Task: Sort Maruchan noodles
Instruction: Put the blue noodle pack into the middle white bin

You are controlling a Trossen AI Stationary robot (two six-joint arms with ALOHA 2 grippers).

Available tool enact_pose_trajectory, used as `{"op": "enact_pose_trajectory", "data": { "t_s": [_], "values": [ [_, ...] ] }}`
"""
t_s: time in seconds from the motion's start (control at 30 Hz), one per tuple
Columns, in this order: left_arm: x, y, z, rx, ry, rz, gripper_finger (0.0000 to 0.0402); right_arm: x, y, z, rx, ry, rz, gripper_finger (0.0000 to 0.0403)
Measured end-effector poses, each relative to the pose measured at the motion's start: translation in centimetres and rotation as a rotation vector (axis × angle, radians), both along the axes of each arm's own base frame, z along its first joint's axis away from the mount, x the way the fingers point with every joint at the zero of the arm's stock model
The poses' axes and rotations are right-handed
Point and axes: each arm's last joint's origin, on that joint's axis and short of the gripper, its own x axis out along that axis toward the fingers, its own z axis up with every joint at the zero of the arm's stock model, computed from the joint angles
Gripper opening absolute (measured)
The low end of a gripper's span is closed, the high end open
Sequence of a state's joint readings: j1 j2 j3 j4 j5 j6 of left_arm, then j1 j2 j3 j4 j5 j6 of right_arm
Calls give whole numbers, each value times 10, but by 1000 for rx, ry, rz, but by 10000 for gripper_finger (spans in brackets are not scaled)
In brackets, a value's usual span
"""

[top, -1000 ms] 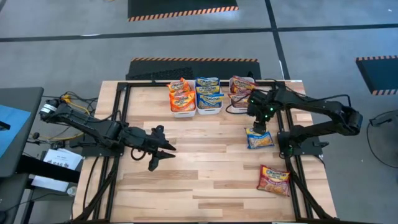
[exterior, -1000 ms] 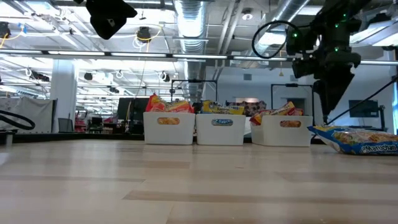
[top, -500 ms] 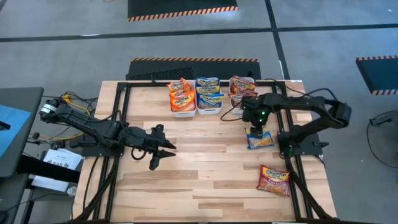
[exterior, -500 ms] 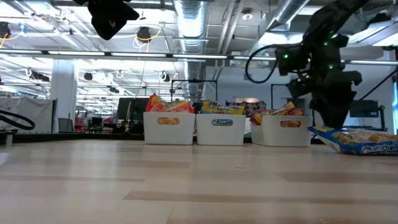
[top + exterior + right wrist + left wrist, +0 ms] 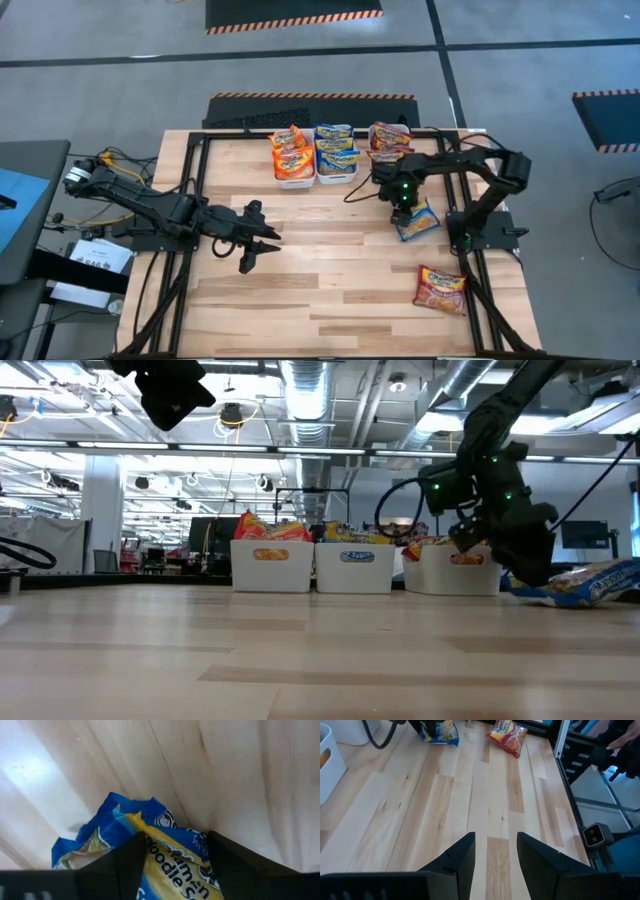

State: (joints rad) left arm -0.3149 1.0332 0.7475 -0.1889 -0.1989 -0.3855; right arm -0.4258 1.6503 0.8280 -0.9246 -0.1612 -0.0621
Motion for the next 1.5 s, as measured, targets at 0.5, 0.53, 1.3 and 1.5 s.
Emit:
{"op": "enact_pose_trajectory", "data": {
  "t_s": [0.5, 0.53, 1.3, 1.5],
  "values": [
    [0, 3, -1, 70, 2, -24, 130, 34, 13, 13, -22, 6, 24, 11],
    [1, 3, -1, 72, 2, -20, 130, 36, 14, 15, -30, 11, 24, 12],
    [-6, 49, 9, 174, -12, 208, 130, 128, 36, 135, -535, -460, -65, 5],
    [-28, 64, 25, 247, -69, 266, 130, 143, 20, 155, -705, -610, -160, 4]
  ]
}}
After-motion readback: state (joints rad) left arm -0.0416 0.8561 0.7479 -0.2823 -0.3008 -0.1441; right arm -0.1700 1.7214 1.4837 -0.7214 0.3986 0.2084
